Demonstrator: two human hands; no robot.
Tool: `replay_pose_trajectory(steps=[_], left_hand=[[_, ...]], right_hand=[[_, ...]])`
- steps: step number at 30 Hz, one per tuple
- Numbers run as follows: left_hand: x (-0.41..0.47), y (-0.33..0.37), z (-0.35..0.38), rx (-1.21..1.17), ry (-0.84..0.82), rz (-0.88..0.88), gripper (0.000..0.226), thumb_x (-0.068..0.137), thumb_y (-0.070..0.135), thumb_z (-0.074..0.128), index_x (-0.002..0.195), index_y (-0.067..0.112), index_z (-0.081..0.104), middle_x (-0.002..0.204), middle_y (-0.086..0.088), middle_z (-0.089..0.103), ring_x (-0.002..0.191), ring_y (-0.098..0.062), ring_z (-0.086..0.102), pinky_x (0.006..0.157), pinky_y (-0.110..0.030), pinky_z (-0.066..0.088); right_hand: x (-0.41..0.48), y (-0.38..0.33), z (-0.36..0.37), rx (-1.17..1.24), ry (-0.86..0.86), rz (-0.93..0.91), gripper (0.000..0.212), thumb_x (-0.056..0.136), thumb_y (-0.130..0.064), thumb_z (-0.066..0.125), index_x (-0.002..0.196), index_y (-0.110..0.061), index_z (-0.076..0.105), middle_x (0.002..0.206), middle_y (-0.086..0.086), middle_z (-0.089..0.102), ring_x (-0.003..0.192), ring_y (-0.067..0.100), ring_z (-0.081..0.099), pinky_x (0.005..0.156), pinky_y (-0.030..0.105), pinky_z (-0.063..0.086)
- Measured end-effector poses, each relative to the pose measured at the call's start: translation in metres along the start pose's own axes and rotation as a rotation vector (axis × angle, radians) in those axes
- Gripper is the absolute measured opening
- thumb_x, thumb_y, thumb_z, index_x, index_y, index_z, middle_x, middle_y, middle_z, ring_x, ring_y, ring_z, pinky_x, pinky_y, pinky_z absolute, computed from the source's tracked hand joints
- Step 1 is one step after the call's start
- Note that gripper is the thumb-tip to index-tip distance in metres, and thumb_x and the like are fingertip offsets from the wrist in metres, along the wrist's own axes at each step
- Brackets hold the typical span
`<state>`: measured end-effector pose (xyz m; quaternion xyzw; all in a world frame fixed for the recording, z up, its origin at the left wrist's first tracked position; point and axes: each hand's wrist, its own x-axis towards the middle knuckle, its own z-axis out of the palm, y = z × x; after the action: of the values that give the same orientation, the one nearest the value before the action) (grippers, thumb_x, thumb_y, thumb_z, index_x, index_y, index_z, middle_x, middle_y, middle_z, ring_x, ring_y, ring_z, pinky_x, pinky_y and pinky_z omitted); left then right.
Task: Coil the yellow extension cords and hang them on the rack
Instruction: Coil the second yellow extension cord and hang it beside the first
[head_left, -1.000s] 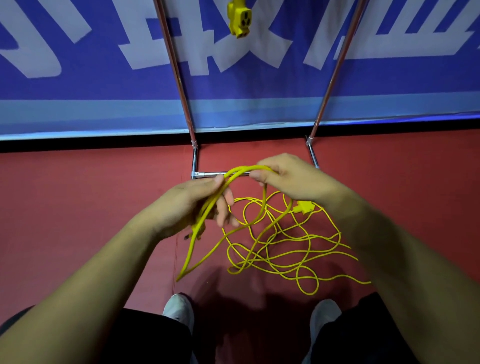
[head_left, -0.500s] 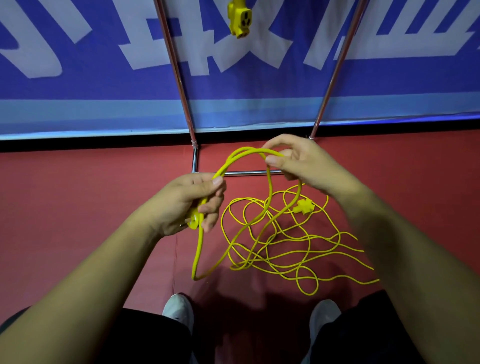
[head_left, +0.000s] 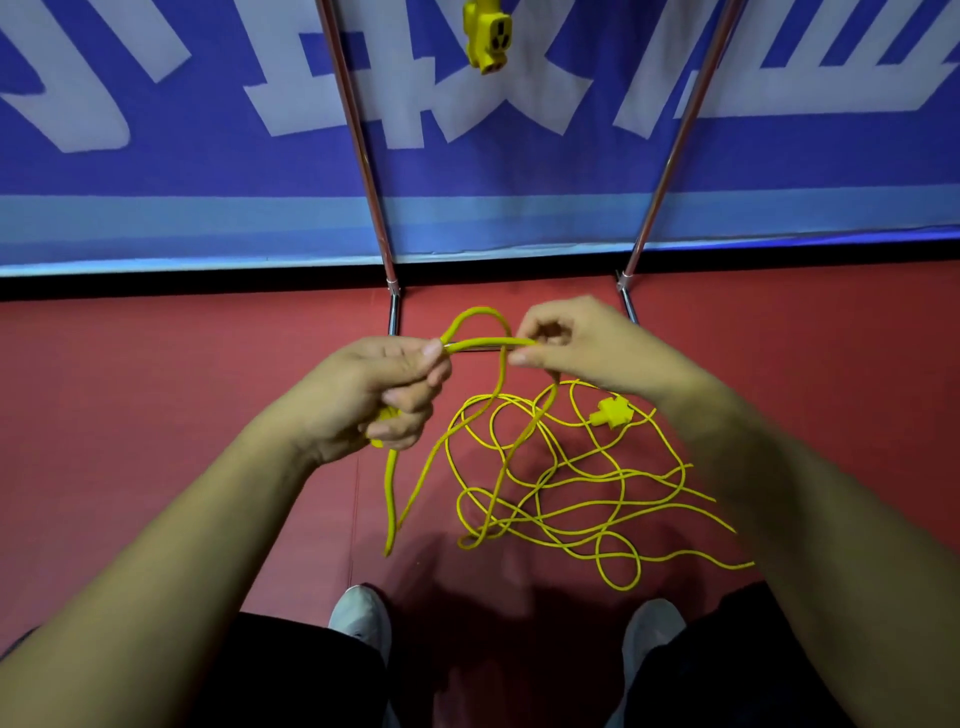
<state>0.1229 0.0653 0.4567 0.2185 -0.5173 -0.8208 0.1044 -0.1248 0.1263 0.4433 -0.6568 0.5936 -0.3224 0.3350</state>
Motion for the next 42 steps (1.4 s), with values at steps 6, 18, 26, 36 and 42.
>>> replay_pose_trajectory(steps=[6,18,26,36,42], left_hand=[[-0.005,0.008,-0.010,-0.144,-0.045,0.087,0.026,0.087,0.032,0.063,0.073,0.013,0.051,0.046,0.011,0.031,0.028,-0.004,0.029,0.039,-0.017,0.027],[-0.007,0.025,-0.025,-0.143,0.233,0.254,0.032,0.099,0.033,0.034,0.074,0.016,0.047,0.049,0.005,0.043,0.036,-0.011,0.043,0.041,-0.020,0.036],[0.004,0.014,-0.024,0.192,0.440,0.080,0.028,0.099,0.030,0.045,0.094,0.006,0.059,0.064,-0.007,0.069,0.056,-0.014,0.068,0.048,-0.018,0.050],[0.006,0.001,0.004,-0.043,0.090,-0.029,0.024,0.092,0.021,0.049,0.078,0.004,0.059,0.044,0.004,0.037,0.031,-0.008,0.033,0.040,-0.018,0.028],[-0.002,0.020,-0.019,-0.232,0.202,0.095,0.027,0.093,0.020,0.040,0.073,0.008,0.053,0.042,0.008,0.032,0.031,-0.006,0.029,0.040,-0.019,0.025]], right_hand=[[-0.001,0.079,0.001,-0.136,-0.092,0.201,0.013,0.090,-0.025,0.064,0.086,-0.014,0.059,0.073,0.003,0.054,0.069,0.010,0.046,0.066,0.035,0.039],[-0.023,0.131,0.043,0.383,0.237,0.765,0.020,0.093,-0.015,0.061,0.080,-0.014,0.046,0.062,0.008,0.059,0.052,0.022,0.058,0.045,0.023,0.049],[-0.009,0.021,0.029,-0.243,-0.587,0.385,0.013,0.081,-0.027,0.075,0.078,-0.015,0.075,0.051,-0.004,0.048,0.050,0.013,0.040,0.048,0.023,0.030],[-0.008,-0.008,0.004,0.379,-0.237,0.167,0.004,0.085,-0.011,0.069,0.083,-0.010,0.066,0.059,0.001,0.053,0.054,0.011,0.044,0.051,0.023,0.032],[-0.027,0.090,-0.003,-0.049,-0.338,0.444,0.026,0.084,-0.040,0.067,0.083,-0.014,0.069,0.078,0.012,0.065,0.071,0.017,0.047,0.070,0.034,0.033]])
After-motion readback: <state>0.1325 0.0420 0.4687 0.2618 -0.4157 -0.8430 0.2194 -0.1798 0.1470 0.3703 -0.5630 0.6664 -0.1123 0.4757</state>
